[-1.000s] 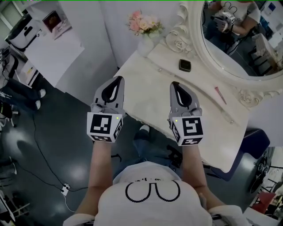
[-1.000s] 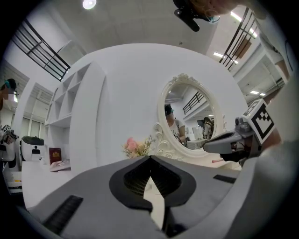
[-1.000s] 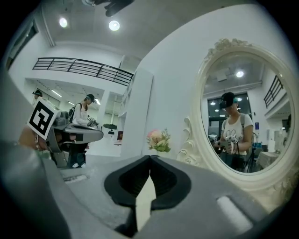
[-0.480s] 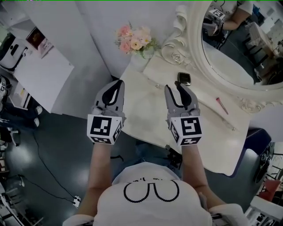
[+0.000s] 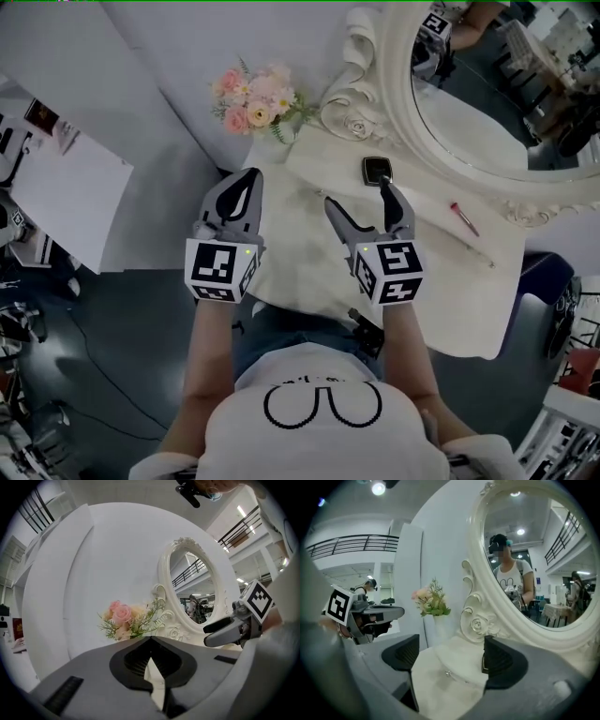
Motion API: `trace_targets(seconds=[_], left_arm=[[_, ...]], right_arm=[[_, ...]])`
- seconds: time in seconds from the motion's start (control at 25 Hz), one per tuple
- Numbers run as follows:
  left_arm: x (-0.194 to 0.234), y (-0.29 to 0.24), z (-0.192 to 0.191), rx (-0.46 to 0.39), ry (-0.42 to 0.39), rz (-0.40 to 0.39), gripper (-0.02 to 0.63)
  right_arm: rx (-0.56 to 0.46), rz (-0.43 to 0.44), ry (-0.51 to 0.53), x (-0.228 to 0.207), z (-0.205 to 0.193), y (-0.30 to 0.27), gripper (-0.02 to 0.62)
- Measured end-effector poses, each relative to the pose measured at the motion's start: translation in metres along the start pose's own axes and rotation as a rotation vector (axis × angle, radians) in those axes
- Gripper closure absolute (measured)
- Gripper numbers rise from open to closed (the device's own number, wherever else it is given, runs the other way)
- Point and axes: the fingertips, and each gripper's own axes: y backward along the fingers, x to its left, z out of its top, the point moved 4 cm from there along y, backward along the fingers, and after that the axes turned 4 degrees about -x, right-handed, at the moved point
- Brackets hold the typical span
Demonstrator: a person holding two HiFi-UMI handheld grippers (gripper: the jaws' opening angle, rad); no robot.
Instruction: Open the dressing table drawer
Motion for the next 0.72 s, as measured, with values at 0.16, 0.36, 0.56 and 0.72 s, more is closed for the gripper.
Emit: trace_targets(seconds=[0.16,0.36,0.56,0.72], left_arm=[[0.006,-0.010,-0.003,0.006,0.000,-0.041,0.607],[0.021,-0.019,-0.013,0.031,0.013,-0.101,0.607],[0.033,-0.027,-0.026,0.060,0.023,-0.166,0.607],[0.041,-0.030,-0.041,0.079,0.050,-0.204,0.607]], right_arm=[[0.024,-0.048,-0.012,-0.002,-0.006,-0.007,0.172],[0.059,-0.124,-0.053,0.001,-0.018,-0.018,0.178],[0.114,-0.170,-0.149,0.015,-0.045,-0.032,0.242],[0.202,-0.180,-0.199,0.029,-0.072,-0.046,0.282]])
